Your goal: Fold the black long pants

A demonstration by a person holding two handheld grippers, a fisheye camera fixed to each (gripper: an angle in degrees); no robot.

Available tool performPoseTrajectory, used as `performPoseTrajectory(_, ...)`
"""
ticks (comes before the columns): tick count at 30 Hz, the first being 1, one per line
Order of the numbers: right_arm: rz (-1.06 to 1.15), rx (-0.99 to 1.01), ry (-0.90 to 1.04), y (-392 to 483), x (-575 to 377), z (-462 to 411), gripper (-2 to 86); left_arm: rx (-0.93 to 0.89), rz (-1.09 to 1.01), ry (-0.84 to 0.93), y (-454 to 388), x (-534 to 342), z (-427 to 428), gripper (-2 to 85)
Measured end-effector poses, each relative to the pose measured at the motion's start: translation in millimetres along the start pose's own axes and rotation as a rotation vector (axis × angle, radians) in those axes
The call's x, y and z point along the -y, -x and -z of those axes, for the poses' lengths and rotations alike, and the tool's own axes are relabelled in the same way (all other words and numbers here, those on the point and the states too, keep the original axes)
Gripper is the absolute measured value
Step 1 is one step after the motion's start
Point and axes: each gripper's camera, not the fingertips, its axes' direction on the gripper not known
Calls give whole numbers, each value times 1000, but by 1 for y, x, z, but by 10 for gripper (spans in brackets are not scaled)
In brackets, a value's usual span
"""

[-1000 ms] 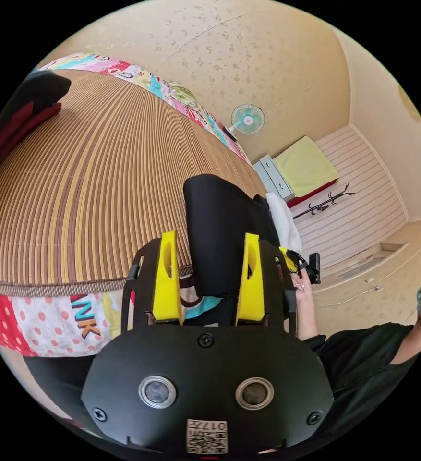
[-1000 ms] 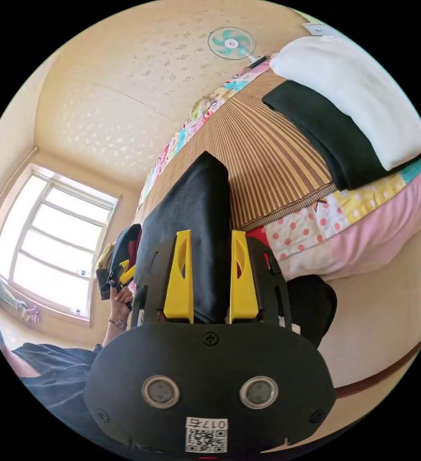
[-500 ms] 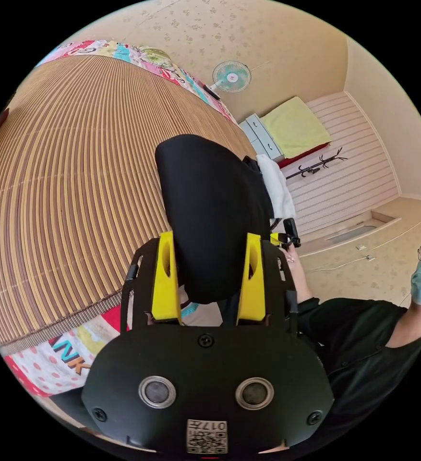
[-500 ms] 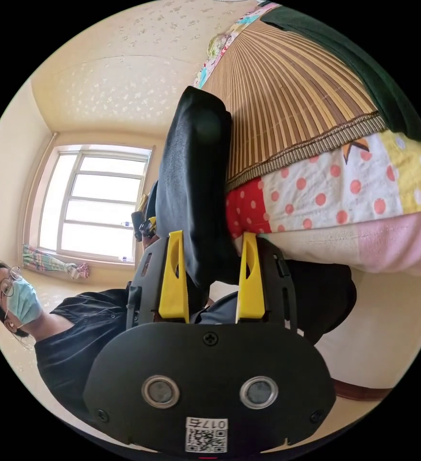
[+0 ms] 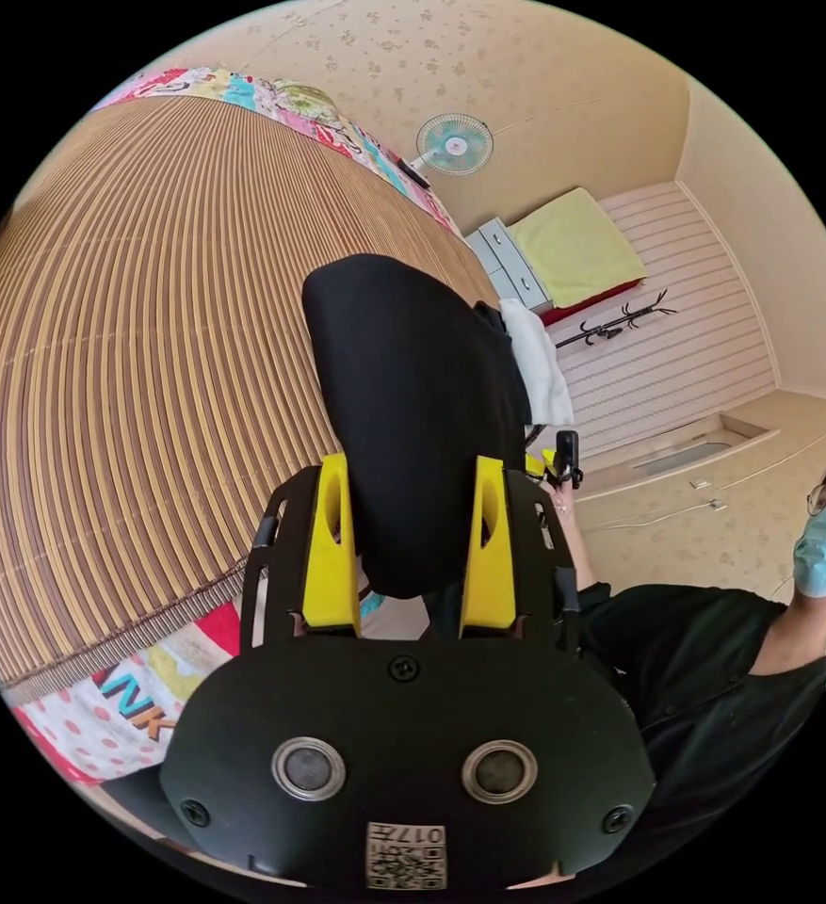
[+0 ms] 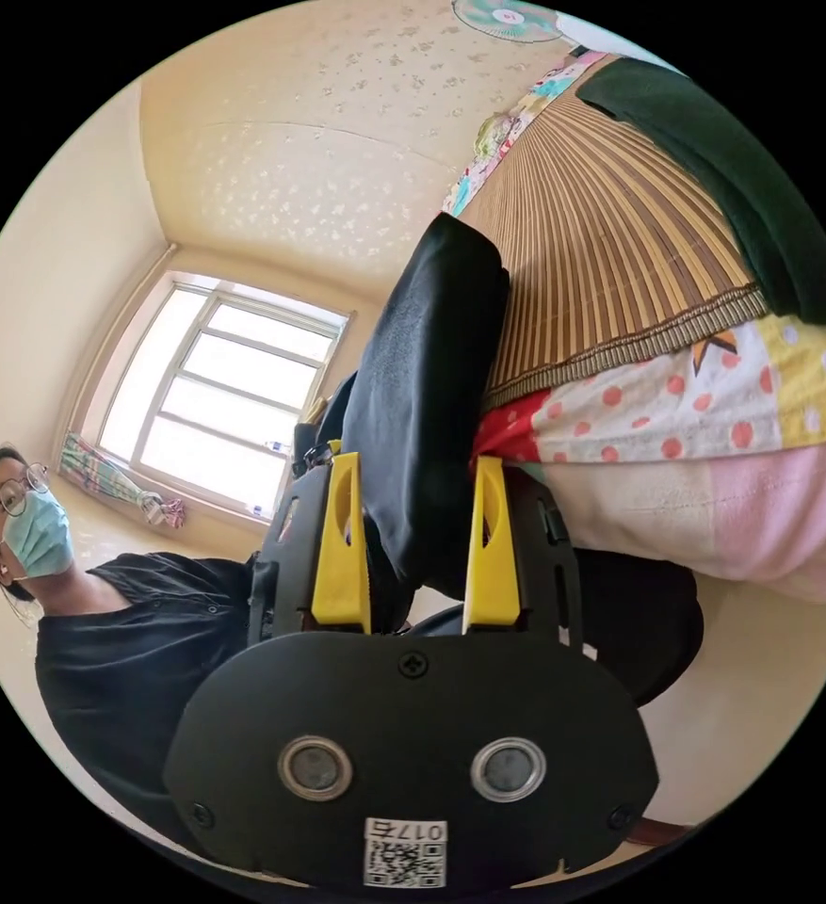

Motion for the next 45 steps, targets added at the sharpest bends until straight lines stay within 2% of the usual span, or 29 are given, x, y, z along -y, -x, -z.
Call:
performPoseTrajectory(8, -57, -179, 14, 47, 8, 6, 145, 1, 4, -10, 14, -4, -8, 179)
performPoseTrajectory(11, 39, -110, -73, 62, 9, 7, 144, 0, 3, -8, 19, -4, -12, 179)
performPoseTrajectory(16, 37, -166, -89, 51, 15, -5, 151, 3, 1, -4, 25, -4, -18, 178)
performPoseTrajectory(22, -2, 66, -54, 43, 19, -4, 169, -19, -2, 1, 38, -3, -25, 181)
performPoseTrajectory(29, -13, 33, 20, 54, 45, -27, 140, -34, -3, 29, 45, -2, -46, 178)
performPoseTrajectory(34, -21, -16, 30, 76, 50, -38, 96, -16, -62, 20, 35, -7, -53, 118)
performPoseTrajectory(45, 72, 0, -28, 186, 41, -2, 76, -140, -91, 28, -2, -7, -47, 79)
